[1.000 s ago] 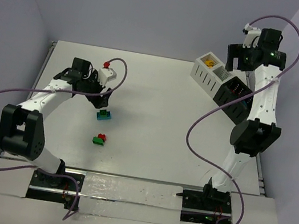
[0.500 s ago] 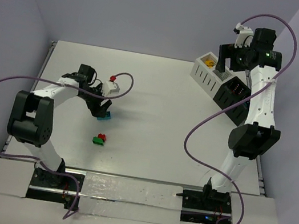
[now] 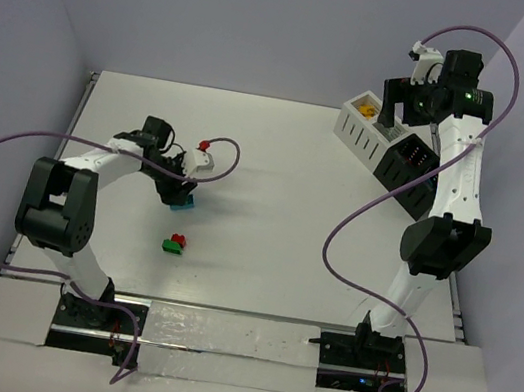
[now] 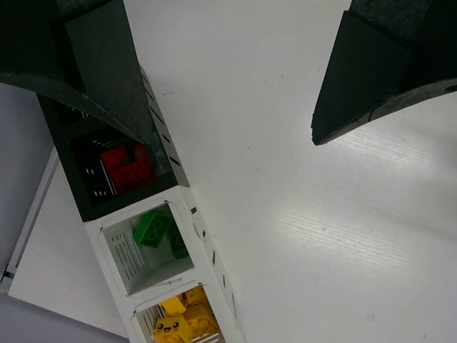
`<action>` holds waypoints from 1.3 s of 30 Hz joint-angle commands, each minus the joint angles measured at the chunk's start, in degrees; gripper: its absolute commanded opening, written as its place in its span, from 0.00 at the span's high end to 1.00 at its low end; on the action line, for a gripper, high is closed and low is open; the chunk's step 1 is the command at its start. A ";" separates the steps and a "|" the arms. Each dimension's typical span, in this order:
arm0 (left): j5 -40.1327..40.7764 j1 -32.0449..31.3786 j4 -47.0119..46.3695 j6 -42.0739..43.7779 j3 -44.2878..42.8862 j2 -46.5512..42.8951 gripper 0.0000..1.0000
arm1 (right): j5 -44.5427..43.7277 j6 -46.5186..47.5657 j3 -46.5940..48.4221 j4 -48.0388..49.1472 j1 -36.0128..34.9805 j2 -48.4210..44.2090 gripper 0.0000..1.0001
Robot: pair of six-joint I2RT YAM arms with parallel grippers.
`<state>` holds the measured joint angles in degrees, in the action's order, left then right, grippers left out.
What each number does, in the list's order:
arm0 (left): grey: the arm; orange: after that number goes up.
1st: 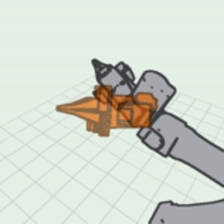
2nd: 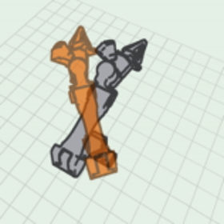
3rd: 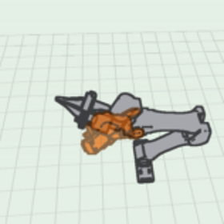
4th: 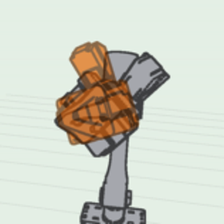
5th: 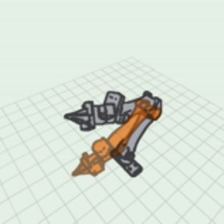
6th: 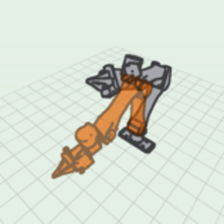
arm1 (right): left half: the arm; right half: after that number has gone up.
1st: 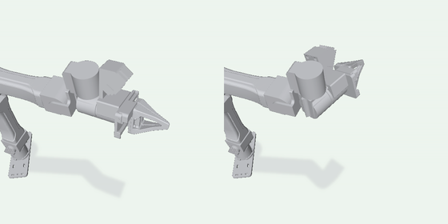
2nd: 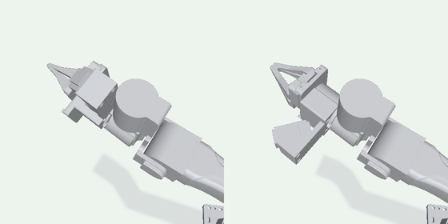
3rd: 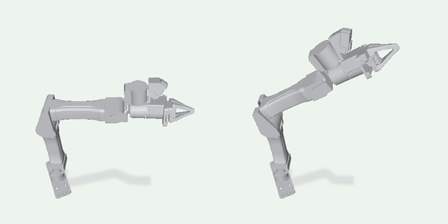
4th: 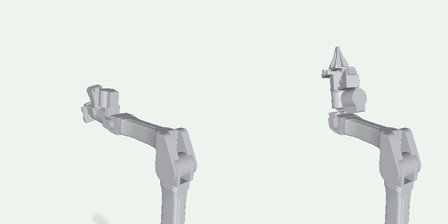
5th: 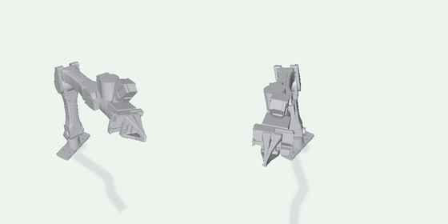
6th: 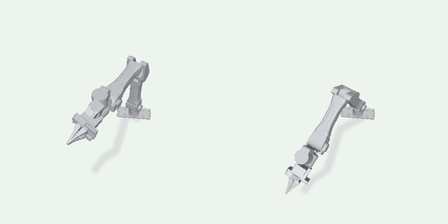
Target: Sort the legos into containers by color
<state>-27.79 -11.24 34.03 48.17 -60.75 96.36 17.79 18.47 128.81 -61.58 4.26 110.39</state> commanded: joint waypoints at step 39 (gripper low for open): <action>-33.52 -10.83 -42.98 -53.70 -7.45 -13.92 1.00 | 48.52 -24.51 -33.43 45.13 -19.64 -18.34 0.00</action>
<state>-52.82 -22.50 0.06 4.31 -68.57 82.87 59.91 -11.42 96.85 -21.58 -15.49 97.21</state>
